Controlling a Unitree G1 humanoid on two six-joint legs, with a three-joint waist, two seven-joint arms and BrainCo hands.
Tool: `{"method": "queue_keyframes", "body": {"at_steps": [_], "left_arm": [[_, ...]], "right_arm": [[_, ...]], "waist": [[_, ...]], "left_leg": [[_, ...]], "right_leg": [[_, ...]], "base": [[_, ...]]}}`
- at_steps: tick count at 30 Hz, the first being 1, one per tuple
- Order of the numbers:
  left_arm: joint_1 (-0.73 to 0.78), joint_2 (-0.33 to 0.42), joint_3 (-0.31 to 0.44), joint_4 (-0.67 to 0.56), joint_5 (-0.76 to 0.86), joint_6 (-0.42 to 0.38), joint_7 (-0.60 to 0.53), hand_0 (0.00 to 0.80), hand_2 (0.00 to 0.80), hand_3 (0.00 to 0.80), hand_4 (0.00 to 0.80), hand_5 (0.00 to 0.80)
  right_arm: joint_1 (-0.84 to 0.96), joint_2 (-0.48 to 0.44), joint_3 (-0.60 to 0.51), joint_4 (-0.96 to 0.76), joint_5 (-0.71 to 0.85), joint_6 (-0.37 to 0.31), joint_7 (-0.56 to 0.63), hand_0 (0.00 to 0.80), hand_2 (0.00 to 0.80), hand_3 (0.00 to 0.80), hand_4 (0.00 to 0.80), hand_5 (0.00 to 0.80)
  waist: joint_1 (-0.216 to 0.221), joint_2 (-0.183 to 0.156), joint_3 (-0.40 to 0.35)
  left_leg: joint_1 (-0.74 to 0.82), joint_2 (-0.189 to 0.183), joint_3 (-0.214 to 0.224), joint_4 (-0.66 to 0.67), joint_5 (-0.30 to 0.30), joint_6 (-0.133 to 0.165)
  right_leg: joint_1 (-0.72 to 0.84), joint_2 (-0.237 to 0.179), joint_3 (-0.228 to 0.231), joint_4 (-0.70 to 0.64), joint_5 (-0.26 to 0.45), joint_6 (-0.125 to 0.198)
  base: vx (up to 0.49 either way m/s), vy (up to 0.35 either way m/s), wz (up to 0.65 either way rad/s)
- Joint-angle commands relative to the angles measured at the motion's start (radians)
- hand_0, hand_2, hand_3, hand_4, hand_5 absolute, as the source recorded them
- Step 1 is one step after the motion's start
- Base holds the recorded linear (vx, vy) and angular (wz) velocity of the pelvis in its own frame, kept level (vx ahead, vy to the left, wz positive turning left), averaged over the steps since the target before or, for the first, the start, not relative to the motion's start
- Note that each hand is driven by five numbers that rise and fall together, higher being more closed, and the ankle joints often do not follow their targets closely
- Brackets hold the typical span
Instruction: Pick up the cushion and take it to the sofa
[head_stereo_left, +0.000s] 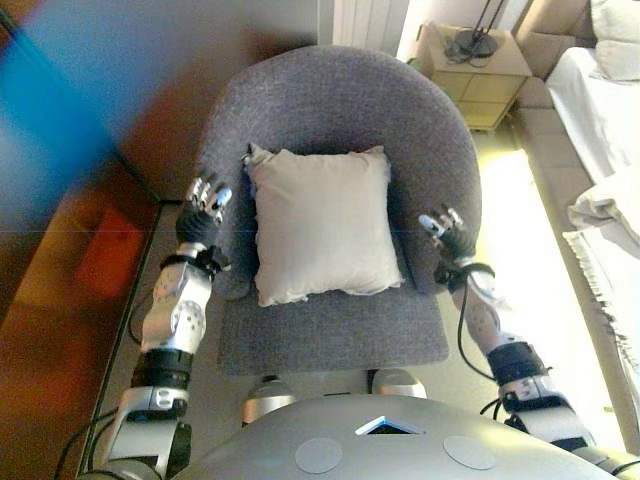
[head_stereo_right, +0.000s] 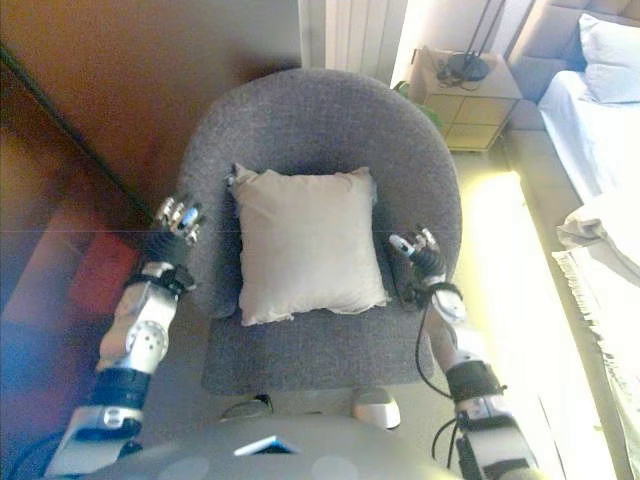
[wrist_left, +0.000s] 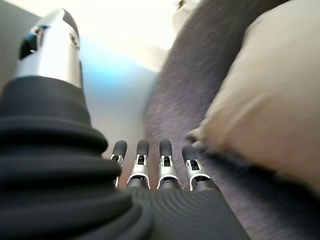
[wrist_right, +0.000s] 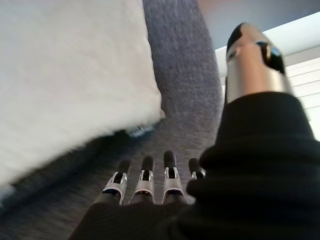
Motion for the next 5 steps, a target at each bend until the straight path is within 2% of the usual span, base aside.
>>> {"method": "queue_keyframes", "body": {"at_steps": [1, 4, 5], "left_arm": [[0.055, -0.015, -0.003, -0.039, -0.062, -0.09, -0.076, 0.0, 0.0, 0.0, 0.0, 0.0], [0.09, -0.023, -0.04, 0.012, -0.003, -0.105, -0.076, 0.0, 0.0, 0.0, 0.0, 0.0], [0.102, -0.02, -0.057, 0.03, -0.064, -0.095, -0.112, 0.0, 0.0, 0.0, 0.0, 0.0]], "right_arm": [[-0.002, 0.014, 0.01, -0.07, -0.02, -0.072, 0.147, 0.0, 0.0, 0.0, 0.0, 0.0], [0.025, 0.025, 0.011, -0.032, 0.177, -0.048, 0.183, 0.0, 0.0, 0.0, 0.0, 0.0], [0.042, 0.04, 0.003, -0.017, 0.18, -0.054, 0.209, 0.0, 0.0, 0.0, 0.0, 0.0]], "waist": [[0.009, 0.0, -0.003], [0.012, -0.002, 0.005], [0.011, 0.001, 0.008]], "left_leg": [[-0.038, 0.005, 0.027, 0.105, -0.066, 0.032], [-0.044, 0.004, 0.031, 0.111, -0.069, 0.035], [-0.046, 0.004, 0.032, 0.11, -0.068, 0.037]], "right_leg": [[-0.089, -0.002, -0.03, 0.04, 0.036, 0.04], [-0.09, -0.001, -0.039, 0.041, 0.039, 0.039], [-0.086, 0.0, -0.042, 0.039, 0.037, 0.037]], "base": [[-0.069, -0.003, -0.01], [-0.062, 0.003, -0.01], [-0.04, 0.005, 0.0]]}}
